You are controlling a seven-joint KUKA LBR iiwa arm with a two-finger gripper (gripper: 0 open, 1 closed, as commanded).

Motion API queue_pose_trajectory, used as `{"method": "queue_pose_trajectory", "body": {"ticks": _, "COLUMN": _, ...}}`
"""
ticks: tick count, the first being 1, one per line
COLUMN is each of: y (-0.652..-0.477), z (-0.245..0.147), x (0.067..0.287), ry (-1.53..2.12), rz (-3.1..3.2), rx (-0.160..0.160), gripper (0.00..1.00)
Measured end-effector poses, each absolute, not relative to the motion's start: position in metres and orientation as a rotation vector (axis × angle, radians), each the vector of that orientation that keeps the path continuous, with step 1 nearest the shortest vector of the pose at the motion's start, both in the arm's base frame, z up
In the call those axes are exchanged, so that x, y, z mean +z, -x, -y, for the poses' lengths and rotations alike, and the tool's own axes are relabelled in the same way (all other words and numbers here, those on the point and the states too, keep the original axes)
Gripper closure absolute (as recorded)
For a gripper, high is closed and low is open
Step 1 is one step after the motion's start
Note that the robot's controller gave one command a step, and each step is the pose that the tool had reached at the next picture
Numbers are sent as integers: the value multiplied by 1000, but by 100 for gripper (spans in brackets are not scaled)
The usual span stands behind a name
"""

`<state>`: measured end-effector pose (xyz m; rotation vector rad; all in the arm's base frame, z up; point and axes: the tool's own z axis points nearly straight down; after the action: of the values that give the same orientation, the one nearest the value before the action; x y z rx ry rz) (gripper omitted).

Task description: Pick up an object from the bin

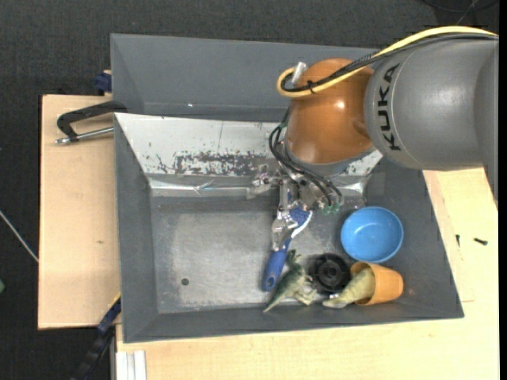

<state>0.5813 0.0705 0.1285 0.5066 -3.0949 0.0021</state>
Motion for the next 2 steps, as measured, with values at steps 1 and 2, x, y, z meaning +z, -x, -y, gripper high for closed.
{"method": "queue_pose_trajectory", "body": {"ticks": 1, "y": -583, "z": 20, "x": 74, "ry": -360, "rz": 3133, "rx": -4, "gripper": 0}}
{"method": "queue_pose_trajectory", "body": {"ticks": 2, "y": -585, "z": 16, "x": 77, "ry": -371, "rz": 3140, "rx": -1, "gripper": 100}}
